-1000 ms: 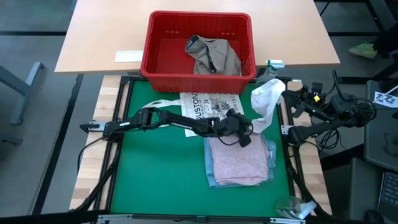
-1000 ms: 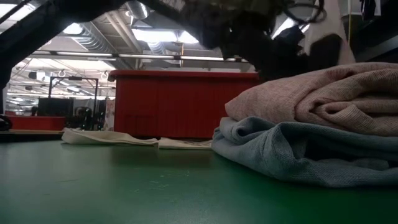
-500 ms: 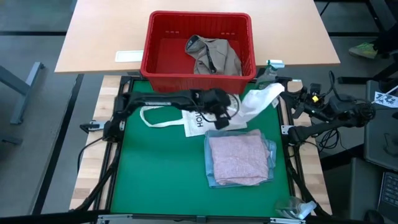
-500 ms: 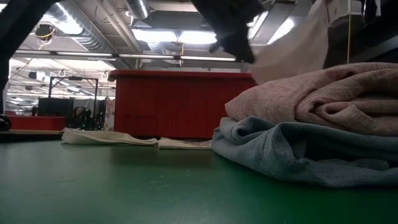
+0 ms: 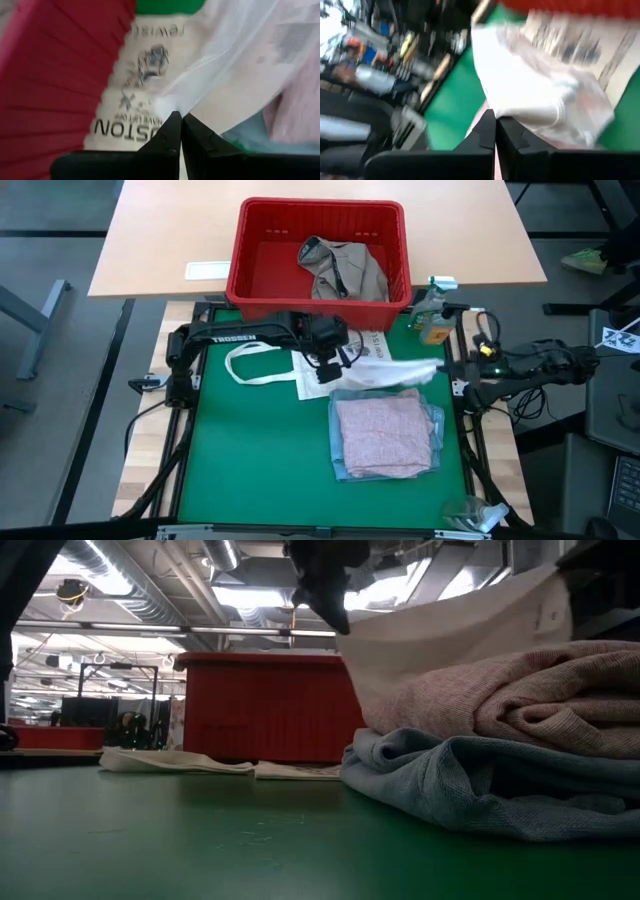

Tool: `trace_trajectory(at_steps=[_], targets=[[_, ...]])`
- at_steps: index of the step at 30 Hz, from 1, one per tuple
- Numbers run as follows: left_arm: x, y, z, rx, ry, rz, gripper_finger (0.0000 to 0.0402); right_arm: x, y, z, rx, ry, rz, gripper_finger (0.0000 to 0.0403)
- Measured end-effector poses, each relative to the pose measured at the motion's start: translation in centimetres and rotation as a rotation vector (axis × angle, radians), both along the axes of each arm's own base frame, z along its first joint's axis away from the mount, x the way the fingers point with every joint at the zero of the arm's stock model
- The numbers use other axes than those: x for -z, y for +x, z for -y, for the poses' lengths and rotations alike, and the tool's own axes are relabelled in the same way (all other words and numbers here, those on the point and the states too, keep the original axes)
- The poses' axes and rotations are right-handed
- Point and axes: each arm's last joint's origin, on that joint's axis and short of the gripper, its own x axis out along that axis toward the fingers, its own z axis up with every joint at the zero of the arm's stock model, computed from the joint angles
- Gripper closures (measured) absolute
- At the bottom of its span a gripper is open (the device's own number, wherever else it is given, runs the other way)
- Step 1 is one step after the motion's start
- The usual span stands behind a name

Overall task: Fold Laundry from Bin
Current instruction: Fold the white underwear from the red laundry basket

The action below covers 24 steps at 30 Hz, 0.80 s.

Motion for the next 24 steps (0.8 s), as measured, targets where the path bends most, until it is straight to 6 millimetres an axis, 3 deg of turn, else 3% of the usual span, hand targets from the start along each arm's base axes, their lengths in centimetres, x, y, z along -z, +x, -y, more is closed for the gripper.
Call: trace_trajectory(at_steps=[14,19,24], targets=[[0.7,-0.8,5.2,0.128,-0.018,-0.149,0.0401,1.1,1.9,-2.0,-0.330,0.340,-0.254,0.0403],[0.4,-0.9,6.2,0.148,-0.006,-0.138,0.0401,0.6,2.3,-2.2,-0.362,0.358,-0.206,0.0403],[-1.2,-2.0,6.7,0.137,-0.011,-0.097,0.0401,-0.1,2.5,-2.3,-0.408,0.400,-0.139,0.0403]])
